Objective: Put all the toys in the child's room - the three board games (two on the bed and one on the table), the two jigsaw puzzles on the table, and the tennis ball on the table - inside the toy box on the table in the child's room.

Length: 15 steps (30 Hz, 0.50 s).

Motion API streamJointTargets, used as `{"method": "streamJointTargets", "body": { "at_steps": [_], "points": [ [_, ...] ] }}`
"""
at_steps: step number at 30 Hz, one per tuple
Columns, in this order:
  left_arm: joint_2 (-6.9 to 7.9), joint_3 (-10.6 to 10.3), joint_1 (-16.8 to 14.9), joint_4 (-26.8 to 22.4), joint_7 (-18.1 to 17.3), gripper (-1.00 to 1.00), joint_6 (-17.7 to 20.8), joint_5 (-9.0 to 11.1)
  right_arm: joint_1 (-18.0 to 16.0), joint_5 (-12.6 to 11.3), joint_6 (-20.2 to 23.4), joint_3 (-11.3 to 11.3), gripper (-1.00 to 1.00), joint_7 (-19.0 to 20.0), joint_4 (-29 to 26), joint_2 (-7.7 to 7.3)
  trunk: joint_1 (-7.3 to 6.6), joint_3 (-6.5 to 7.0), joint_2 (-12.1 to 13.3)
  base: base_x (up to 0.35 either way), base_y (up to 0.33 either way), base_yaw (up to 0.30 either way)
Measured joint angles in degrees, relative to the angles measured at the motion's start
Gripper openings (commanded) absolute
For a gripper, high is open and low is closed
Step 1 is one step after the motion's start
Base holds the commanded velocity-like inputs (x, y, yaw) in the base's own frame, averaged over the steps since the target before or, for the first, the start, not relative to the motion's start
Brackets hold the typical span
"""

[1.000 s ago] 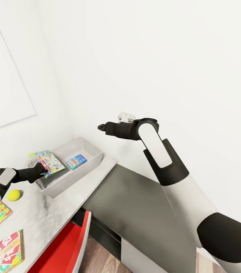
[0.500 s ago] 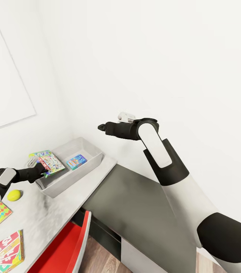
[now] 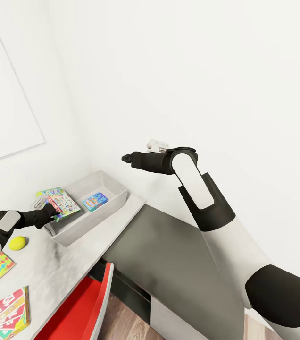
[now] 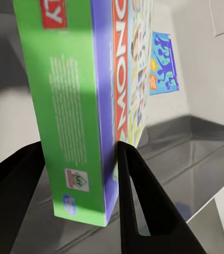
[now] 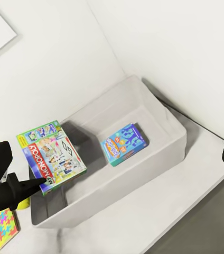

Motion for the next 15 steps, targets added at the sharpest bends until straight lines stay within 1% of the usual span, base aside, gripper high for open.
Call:
{"method": "streamJointTargets", "body": {
  "at_steps": [8, 15],
  "points": [
    [0.0, 0.0, 0.0, 0.0, 0.0, -1.0, 0.0, 0.0, 0.0, -0.1, 0.0, 0.0, 1.0, 0.0, 0.0, 0.0, 0.0, -0.06, 0.0, 0.0, 0.0, 0.0],
    [0.07, 0.0, 0.0, 0.0, -0.1, -1.0, 0.0, 0.0, 0.0, -0.2, 0.1, 0.0, 1.0, 0.0, 0.0, 0.0, 0.0, -0.59, 0.0, 0.0, 0.0, 0.0]
  ]
}}
